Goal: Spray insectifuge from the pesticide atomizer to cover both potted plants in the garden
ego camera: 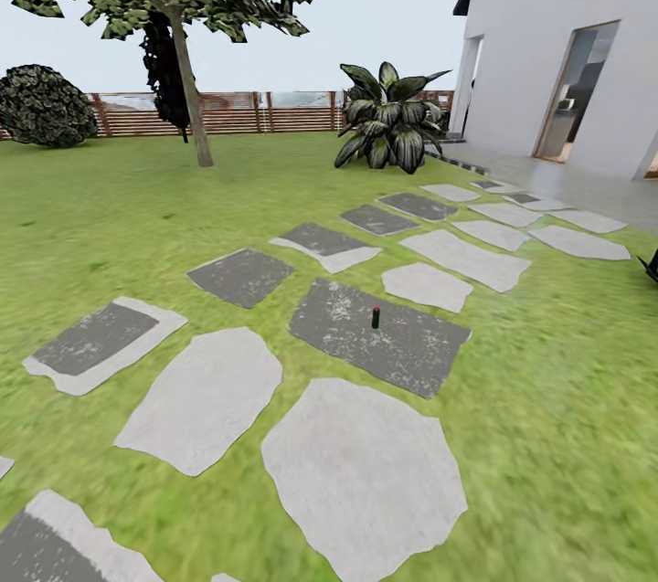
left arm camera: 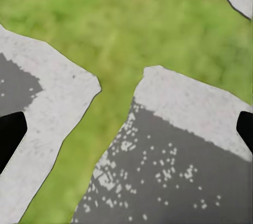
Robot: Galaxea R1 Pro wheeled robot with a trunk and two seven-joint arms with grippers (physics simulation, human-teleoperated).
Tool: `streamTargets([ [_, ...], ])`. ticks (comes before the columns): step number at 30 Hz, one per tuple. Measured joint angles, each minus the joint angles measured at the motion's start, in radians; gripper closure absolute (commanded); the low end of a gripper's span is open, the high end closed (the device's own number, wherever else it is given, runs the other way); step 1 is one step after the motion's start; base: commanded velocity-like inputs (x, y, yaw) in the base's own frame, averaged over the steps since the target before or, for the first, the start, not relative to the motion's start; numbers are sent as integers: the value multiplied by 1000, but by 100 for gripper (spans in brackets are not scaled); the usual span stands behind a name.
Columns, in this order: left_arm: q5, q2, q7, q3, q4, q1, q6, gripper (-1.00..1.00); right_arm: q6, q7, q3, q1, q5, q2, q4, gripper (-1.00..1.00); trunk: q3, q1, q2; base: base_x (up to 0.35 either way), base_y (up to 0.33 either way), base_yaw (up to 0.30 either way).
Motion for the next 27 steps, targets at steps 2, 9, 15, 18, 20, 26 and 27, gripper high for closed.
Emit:
streamTargets([
  [2,0,0,0,0,0,0,0,-100,0,0,0,0,0,0,0,-100,0,0,0,339,0,0],
  [9,0,0,0,0,0,0,0,-100,0,0,0,0,0,0,0,-100,0,0,0,339,0,0],
  [15,0,0,0,0,0,0,0,-100,0,0,0,0,0,0,0,-100,0,0,0,339,0,0],
  [18,0,0,0,0,0,0,0,-100,0,0,0,0,0,0,0,-100,0,0,0,339,0,0],
  [20,0,0,0,0,0,0,0,-100,0,0,0,0,0,0,0,-100,0,0,0,339,0,0],
  [26,0,0,0,0,0,0,0,-100,0,0,0,0,0,0,0,-100,0,0,0,335,-34,0],
  [27,0,0,0,-1,0,0,0,-100,0,0,0,0,0,0,0,-100,0,0,0,309,-110,0],
])
